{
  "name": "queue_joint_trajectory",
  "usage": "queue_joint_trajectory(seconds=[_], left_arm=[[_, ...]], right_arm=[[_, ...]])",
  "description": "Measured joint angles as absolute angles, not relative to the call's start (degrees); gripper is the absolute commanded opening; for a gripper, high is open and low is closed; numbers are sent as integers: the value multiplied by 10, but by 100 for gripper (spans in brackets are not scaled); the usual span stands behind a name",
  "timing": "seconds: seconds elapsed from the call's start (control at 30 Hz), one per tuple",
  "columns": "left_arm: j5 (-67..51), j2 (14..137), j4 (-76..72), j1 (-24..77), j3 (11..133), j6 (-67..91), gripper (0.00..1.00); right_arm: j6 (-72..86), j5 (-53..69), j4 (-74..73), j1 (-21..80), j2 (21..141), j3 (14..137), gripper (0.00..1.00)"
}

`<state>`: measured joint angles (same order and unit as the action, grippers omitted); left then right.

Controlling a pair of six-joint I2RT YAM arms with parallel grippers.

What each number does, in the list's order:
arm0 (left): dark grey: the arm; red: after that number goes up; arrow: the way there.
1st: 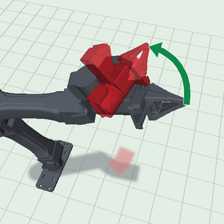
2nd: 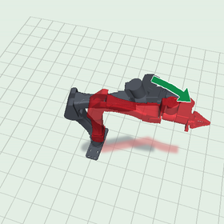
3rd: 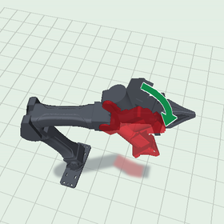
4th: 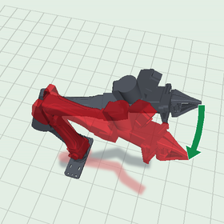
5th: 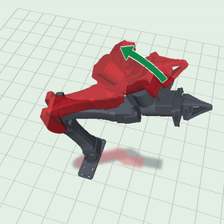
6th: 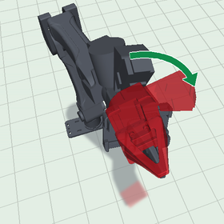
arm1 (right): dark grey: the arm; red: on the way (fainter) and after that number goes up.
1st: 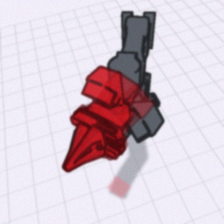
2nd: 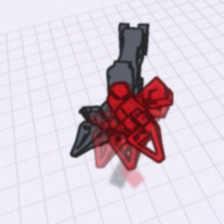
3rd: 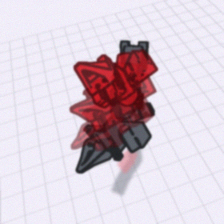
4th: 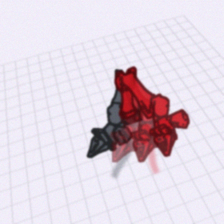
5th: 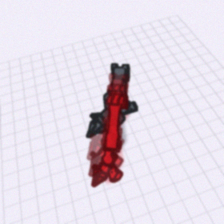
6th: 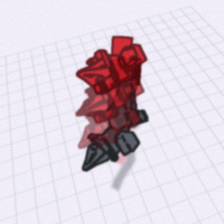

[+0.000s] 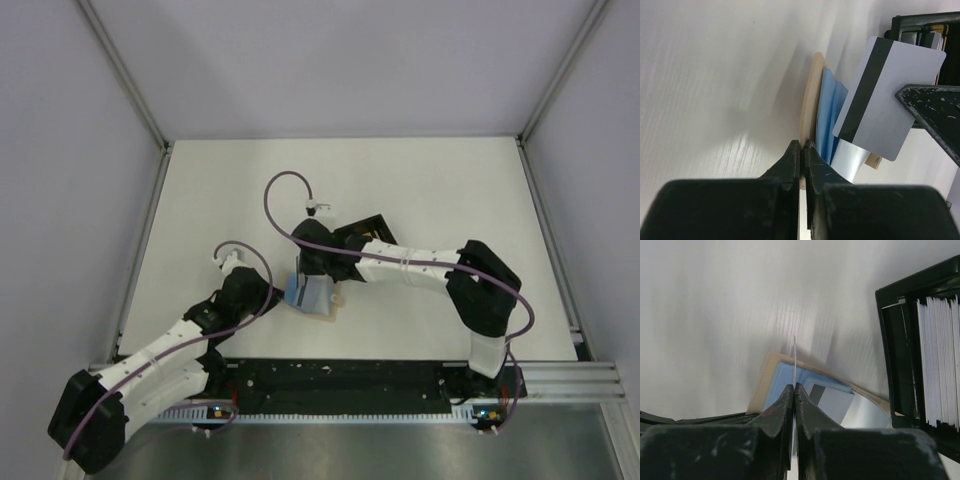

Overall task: Put the credit cards into the card holder
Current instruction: Insert the credit card into the card holder.

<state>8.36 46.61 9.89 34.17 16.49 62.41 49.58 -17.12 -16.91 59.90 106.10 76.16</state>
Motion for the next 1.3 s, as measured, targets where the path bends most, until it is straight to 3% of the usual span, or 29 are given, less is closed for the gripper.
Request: queue_joint_trajectory(seconds=[0.83,1.3], left_arm=[[99,467,106,342,163,624,0],[100,486,105,342,130,657,0]], right_arm=[[484,-190,-245,599,965,690,0],[508,45,-77,528,966,581,0]])
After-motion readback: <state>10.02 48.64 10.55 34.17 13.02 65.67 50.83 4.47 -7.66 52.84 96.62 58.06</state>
